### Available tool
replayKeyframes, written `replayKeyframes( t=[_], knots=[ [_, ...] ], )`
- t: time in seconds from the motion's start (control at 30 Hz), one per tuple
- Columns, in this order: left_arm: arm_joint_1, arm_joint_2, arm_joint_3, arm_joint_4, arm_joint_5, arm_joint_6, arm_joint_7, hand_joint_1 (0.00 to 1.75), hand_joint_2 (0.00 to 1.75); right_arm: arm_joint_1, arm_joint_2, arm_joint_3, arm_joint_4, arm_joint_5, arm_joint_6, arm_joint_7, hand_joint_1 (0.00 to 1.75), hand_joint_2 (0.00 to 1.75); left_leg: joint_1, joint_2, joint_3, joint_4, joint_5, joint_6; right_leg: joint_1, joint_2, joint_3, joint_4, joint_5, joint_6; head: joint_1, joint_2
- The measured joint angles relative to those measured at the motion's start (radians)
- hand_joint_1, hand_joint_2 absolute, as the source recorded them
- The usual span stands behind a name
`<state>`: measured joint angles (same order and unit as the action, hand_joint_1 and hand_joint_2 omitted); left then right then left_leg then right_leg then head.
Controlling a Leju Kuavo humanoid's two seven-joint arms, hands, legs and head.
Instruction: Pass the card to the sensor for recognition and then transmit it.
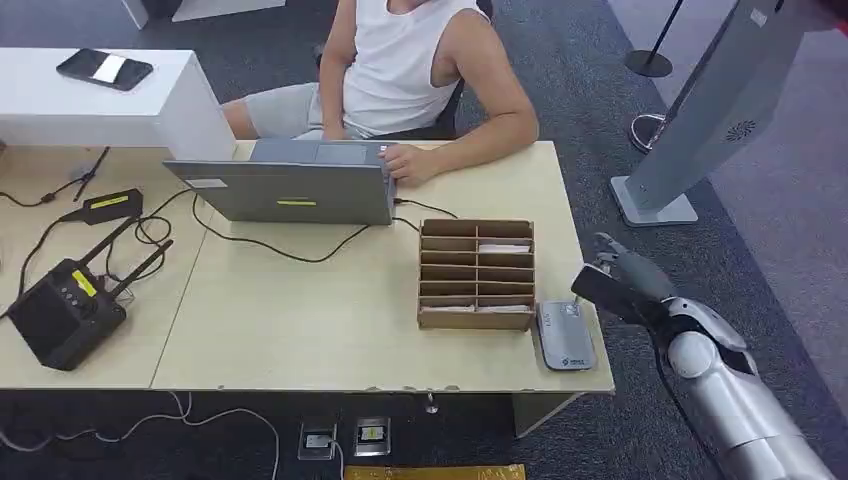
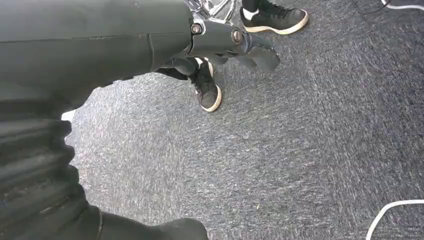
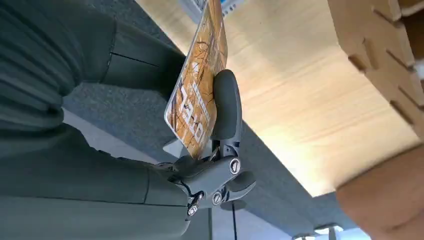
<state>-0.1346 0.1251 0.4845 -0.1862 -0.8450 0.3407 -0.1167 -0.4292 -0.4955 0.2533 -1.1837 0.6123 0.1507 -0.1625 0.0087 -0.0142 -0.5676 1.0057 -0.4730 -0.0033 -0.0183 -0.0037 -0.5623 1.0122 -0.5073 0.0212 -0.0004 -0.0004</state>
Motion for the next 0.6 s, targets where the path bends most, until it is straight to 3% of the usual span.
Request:
replayKeyframes(
  t=[0.6],
  knots=[
    [-0.002, 0.000, 0.000, 0.000, -0.014, -0.007, 0.006, 0.00, 1.75, 0.037, 0.017, 0.012, 0.031, 0.013, 0.076, 0.000, 1.75, 1.75, 0.000, 0.001, 0.002, 0.000, 0.000, 0.000, 0.000, 0.001, 0.001, 0.000, 0.000, 0.000, 0.000, 0.000]
  ],
)
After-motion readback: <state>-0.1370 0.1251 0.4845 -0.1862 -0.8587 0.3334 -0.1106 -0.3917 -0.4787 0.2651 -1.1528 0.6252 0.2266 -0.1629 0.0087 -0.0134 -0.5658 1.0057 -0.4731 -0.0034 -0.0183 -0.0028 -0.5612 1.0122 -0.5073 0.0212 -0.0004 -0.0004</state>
